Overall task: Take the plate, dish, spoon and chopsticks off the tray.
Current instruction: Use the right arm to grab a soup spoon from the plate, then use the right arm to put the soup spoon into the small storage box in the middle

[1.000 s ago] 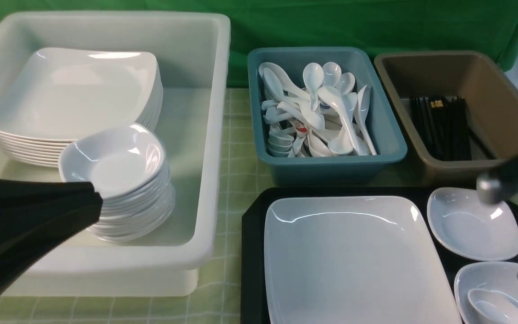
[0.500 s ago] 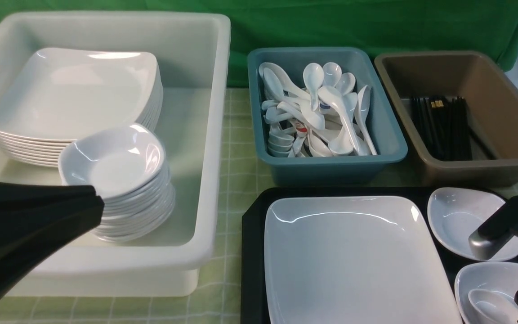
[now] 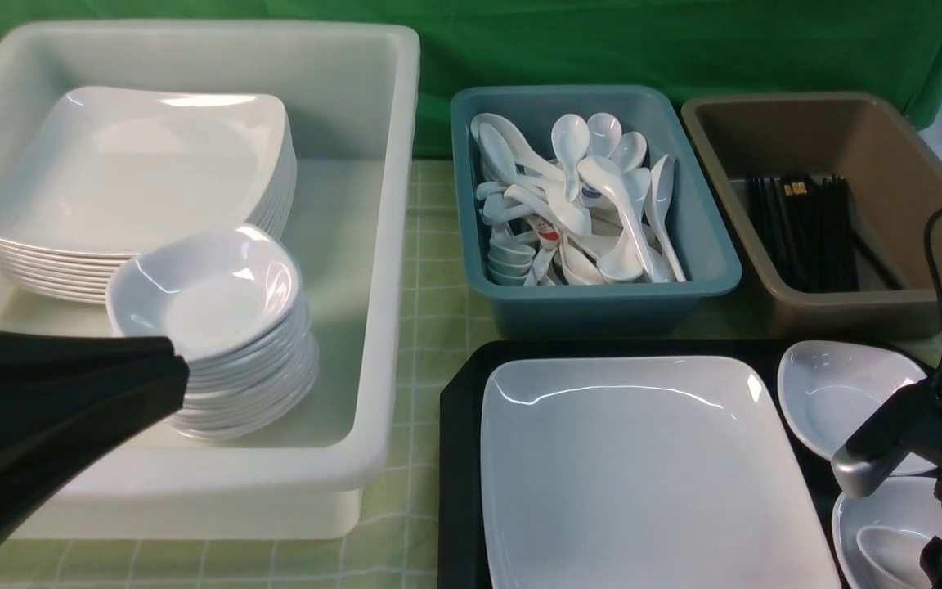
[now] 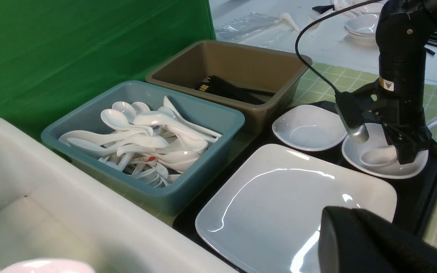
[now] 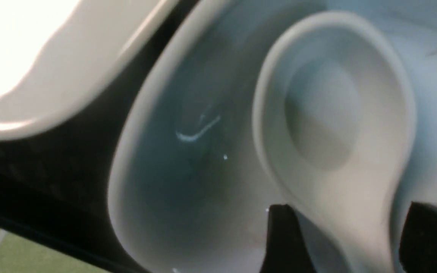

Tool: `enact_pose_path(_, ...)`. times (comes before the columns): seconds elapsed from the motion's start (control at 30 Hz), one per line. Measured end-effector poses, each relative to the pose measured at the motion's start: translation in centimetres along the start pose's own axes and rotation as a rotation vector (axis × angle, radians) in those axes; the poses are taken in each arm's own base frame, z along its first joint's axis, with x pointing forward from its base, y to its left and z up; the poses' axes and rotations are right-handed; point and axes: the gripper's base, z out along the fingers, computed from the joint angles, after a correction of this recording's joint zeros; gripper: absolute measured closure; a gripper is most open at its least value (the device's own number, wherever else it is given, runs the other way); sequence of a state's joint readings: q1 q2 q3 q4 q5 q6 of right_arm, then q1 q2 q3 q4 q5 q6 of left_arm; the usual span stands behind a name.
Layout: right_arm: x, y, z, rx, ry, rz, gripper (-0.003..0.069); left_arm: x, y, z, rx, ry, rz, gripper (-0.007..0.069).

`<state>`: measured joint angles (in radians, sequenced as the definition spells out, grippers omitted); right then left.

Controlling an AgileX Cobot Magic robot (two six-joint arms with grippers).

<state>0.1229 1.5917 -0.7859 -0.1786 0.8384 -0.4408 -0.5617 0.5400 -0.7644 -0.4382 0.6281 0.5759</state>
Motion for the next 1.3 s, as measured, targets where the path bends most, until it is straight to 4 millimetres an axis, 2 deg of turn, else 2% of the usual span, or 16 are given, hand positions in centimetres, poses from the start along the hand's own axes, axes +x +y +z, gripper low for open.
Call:
enact_pose_path(0.1,-0.1,0.0,0.2,-0.004,0.009,-0.029,0.0279,0.0,0.0,0.0,0.0,0.0,0.0,0.0614)
enact_pose_path(0.2,-0.1,0.0,0.2,-0.005,0.01,-0.049,0.0374,0.0,0.0,0.0,0.0,0.0,0.0,0.0614)
enact_pose_path(0.23,-0.1,0.0,0.2,-0.004,0.009,-0.052,0.0431,0.0,0.0,0.0,0.0,0.0,0.0,0.0614)
enact_pose_path(0.33,-0.1,0.0,-0.2,0.003,-0.001,-0.049,0.0438,0.0,0.0,0.0,0.0,0.0,0.0,0.0614)
enact_pose_path(0.4,-0.4,0.0,-1.5,0.023,-0.025,-0.035,0.0438,0.0,0.0,0.0,0.0,0.0,0.0,0.0614)
enact_pose_path(0.57,-1.1,1.8,-7.3,0.016,-0.072,-0.044,0.0438,-0.1,0.1,0.0,-0.006,-0.009,0.0,0.0614)
enact_pose_path(0.63,-1.8,2.8,-10.1,0.003,-0.171,-0.03,0.0438,-0.3,0.2,0.0,-0.018,-0.028,0.0,0.0614)
enact_pose_path(0.77,-6.0,3.9,-15.4,-0.08,-0.643,0.084,0.0438,-0.7,0.5,0.0,-0.052,-0.08,0.002,0.0614)
enact_pose_path(0.87,-10.2,3.2,-17.6,-0.152,-0.961,0.197,0.0438,-1.0,0.6,-0.1,-0.071,-0.11,0.002,0.0614)
enact_pose_path(0.97,-14.5,1.4,-17.5,-0.136,-1.118,0.298,0.0438,-1.1,0.7,-0.1,-0.079,-0.122,0.002,0.0614)
enact_pose_path(1.0,-14.6,1.3,-17.7,-0.131,-1.136,0.303,0.0438,-1.1,0.7,-0.1,-0.079,-0.122,0.002,0.0614)
enact_pose_path(1.03,-17.2,0.2,-16.4,-0.112,-1.163,0.345,0.0438,-1.1,0.7,-0.1,-0.081,-0.124,0.003,0.0614)
enact_pose_path(1.1,-19.4,-0.8,-14.9,-0.095,-1.169,0.372,0.0425,-1.2,0.7,-0.1,-0.083,-0.127,0.003,0.0614)
enact_pose_path(1.13,-20.4,-1.2,-14.0,-0.094,-1.158,0.382,0.0396,-1.1,0.8,-0.1,-0.083,-0.127,0.003,0.0614)
enact_pose_path(1.2,-21.5,-2.0,-12.5,-0.094,-1.132,0.397,0.0281,-1.1,0.8,-0.1,-0.087,-0.124,0.011,0.0614)
enact_pose_path(1.3,-21.5,-2.7,-11.9,-0.101,-1.095,0.4,0.013,-1.1,0.8,-0.1,-0.09,-0.116,0.023,0.0614)
